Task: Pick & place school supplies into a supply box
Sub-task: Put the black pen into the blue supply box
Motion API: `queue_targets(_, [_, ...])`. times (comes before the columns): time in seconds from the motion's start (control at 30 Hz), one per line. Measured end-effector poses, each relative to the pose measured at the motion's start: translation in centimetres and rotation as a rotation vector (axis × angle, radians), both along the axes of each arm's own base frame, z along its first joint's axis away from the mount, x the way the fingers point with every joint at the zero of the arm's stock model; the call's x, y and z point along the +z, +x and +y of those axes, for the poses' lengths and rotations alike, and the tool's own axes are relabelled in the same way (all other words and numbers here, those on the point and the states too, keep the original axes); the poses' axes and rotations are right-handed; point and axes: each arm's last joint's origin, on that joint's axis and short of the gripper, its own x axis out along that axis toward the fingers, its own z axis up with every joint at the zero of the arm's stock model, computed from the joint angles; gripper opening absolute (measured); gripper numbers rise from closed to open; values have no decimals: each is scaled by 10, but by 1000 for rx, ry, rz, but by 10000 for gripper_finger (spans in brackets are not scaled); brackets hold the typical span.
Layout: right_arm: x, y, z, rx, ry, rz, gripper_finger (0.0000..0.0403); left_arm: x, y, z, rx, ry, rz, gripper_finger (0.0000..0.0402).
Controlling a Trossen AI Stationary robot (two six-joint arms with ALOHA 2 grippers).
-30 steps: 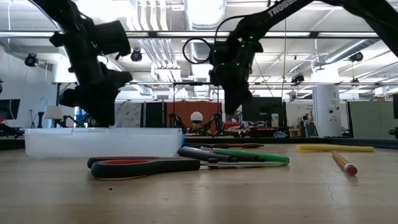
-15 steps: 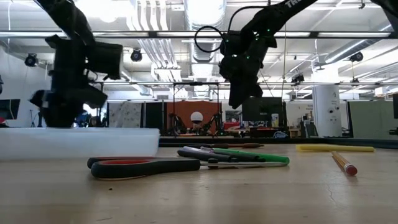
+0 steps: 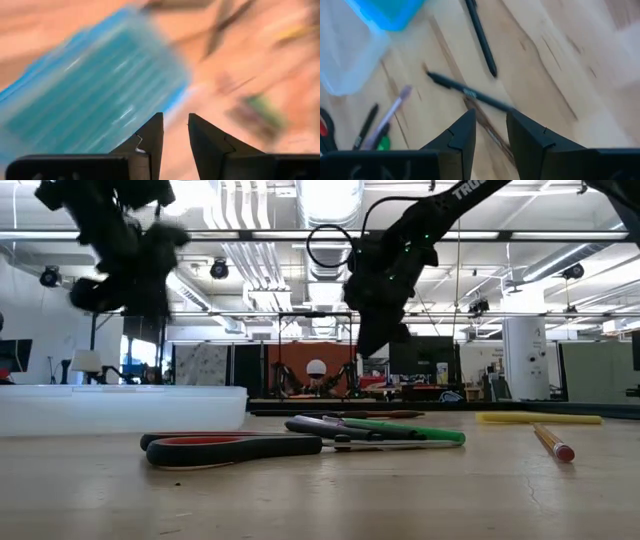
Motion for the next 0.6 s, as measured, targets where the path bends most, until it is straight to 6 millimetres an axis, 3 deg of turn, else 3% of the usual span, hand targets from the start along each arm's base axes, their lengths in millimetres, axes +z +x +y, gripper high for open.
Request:
queue_targets(0.23, [2,17,4,29,-57,-111,99,37,3,1,-11,121,-367,76])
queue_targets(0.6, [-23,20,8,-2,29,-2,146,37,3,2,14,118,-368,76])
